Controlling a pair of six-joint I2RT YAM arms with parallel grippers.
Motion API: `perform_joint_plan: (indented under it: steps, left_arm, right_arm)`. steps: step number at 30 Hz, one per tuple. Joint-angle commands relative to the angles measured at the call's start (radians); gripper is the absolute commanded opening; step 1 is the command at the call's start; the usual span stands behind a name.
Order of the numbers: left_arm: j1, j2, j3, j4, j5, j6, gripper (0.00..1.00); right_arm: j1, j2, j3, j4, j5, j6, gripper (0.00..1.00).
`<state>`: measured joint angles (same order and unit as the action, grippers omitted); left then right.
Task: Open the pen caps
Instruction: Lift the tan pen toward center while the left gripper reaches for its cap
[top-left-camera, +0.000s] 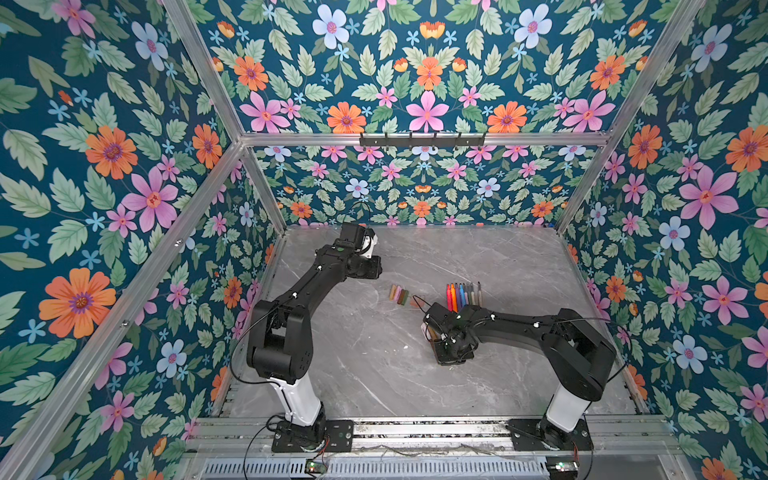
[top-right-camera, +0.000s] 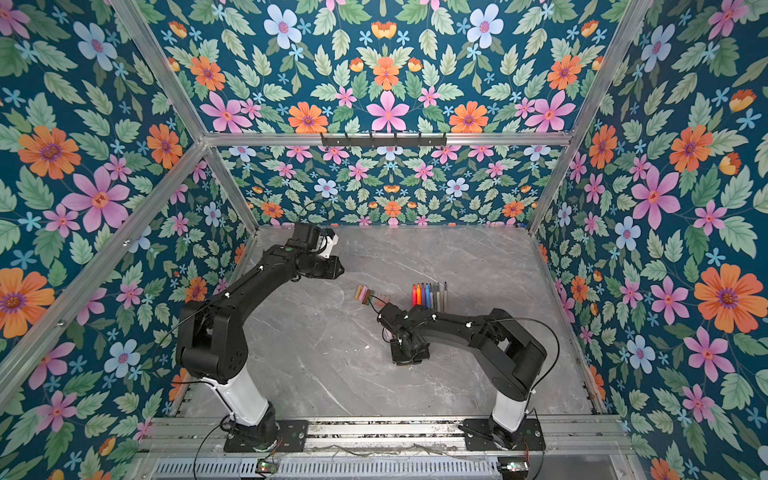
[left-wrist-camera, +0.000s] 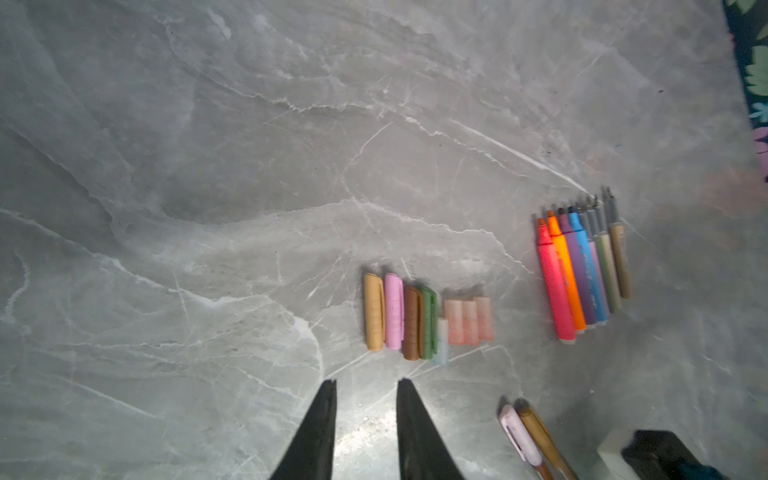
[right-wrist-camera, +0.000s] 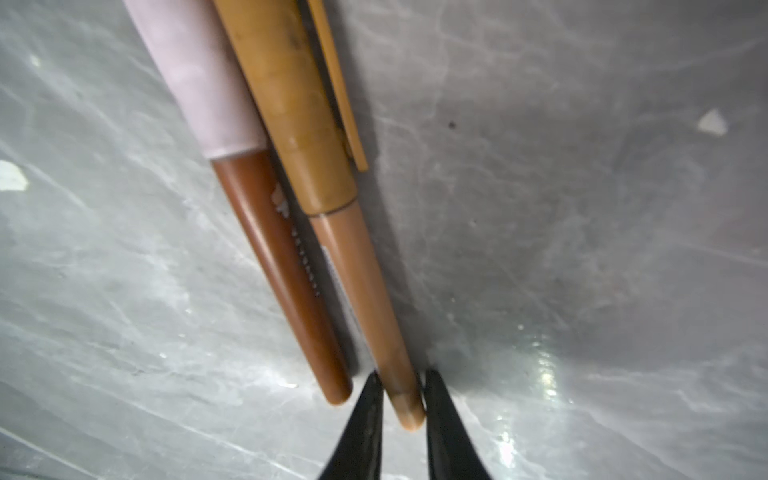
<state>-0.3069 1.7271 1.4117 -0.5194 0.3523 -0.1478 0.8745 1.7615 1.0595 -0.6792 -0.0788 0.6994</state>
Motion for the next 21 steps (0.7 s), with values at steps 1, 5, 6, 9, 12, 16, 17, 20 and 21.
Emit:
perform_joint_plan:
  steps: [1,5,6,9,12,16,17,20,21]
  left_arm:
    - [-0.004,-0.049,0.016,0.071,0.101,-0.061,0.30]
    - [-0.004,-0.106,0.066,0.079,0.183,-0.158,0.30]
    - [-0.004,-0.123,0.060,0.088,0.201,-0.187,0.31]
    - [-0.004,-0.173,-0.002,0.136,0.266,-0.276,0.32]
    - [-0.008,-0.222,-0.112,0.203,0.321,-0.371,0.35]
    - [-0.045,-0.266,-0.284,0.362,0.370,-0.505,0.39]
    - [-0.063,-0.270,-0.311,0.388,0.369,-0.527,0.40]
    - [-0.117,-0.262,-0.333,0.404,0.347,-0.549,0.42]
    - [-0.134,-0.257,-0.332,0.404,0.337,-0.554,0.42]
  right_arm:
    - [-0.006,0.000,0.001,0.025,-0.030,-0.038,0.16]
    - [-0.008,-0.037,-0.014,0.047,-0.068,-0.077,0.09]
    - [-0.009,-0.053,-0.016,0.046,-0.070,-0.092,0.08]
    - [-0.020,-0.128,-0.022,0.025,-0.065,-0.136,0.04]
    - [-0.056,-0.220,-0.041,0.019,-0.096,-0.177,0.01]
    - [-0.136,-0.351,-0.082,0.068,-0.244,-0.218,0.01]
    - [-0.160,-0.380,-0.094,0.087,-0.299,-0.224,0.01]
    - [-0.204,-0.421,-0.094,0.096,-0.392,-0.236,0.02]
    - [-0.206,-0.424,-0.085,0.084,-0.397,-0.244,0.02]
